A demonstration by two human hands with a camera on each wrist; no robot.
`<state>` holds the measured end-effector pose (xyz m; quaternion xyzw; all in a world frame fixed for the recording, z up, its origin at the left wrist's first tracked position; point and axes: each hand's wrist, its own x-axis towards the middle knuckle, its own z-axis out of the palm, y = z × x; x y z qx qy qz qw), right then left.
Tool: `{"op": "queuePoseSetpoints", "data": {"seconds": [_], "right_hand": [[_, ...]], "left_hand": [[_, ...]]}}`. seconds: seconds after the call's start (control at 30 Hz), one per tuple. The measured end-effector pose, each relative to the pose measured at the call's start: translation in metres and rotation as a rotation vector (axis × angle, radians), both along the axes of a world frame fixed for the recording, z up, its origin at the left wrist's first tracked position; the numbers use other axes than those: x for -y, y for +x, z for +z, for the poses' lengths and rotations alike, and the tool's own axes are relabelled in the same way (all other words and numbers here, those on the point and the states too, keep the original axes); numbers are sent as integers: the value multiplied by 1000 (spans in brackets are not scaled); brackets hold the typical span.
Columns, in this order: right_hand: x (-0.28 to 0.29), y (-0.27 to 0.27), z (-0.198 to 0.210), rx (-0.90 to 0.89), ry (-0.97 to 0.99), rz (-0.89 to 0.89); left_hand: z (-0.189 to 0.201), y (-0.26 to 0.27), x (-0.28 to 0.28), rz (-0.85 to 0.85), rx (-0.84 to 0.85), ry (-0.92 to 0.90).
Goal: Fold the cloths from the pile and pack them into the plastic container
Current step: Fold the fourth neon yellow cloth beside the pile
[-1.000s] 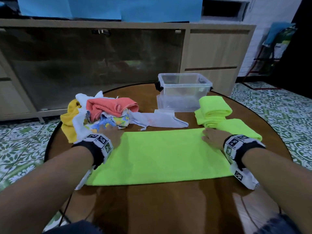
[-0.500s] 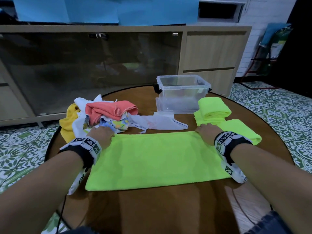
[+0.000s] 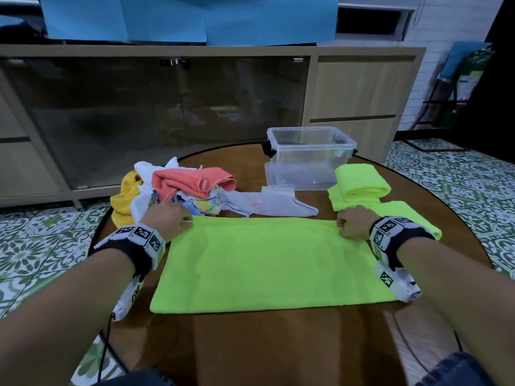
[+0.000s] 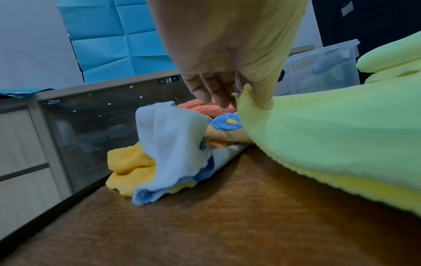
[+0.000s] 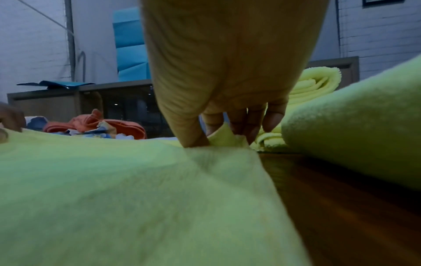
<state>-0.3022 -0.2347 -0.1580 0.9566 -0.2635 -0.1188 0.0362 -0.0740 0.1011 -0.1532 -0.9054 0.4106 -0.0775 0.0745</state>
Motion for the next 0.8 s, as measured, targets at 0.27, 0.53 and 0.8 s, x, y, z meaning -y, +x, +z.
{"op": "queuePoseSetpoints", "data": {"seconds": [0.27, 0.53, 0.8], "right_hand": [[-1, -1, 10, 136, 423, -69], [7, -2, -6, 20, 72, -20], [3, 1, 0, 21, 177, -54]], "left_hand": [[0, -2, 1, -26, 48, -14], [1, -3, 1, 38, 40, -11], [2, -6, 2, -6, 51, 78]]}}
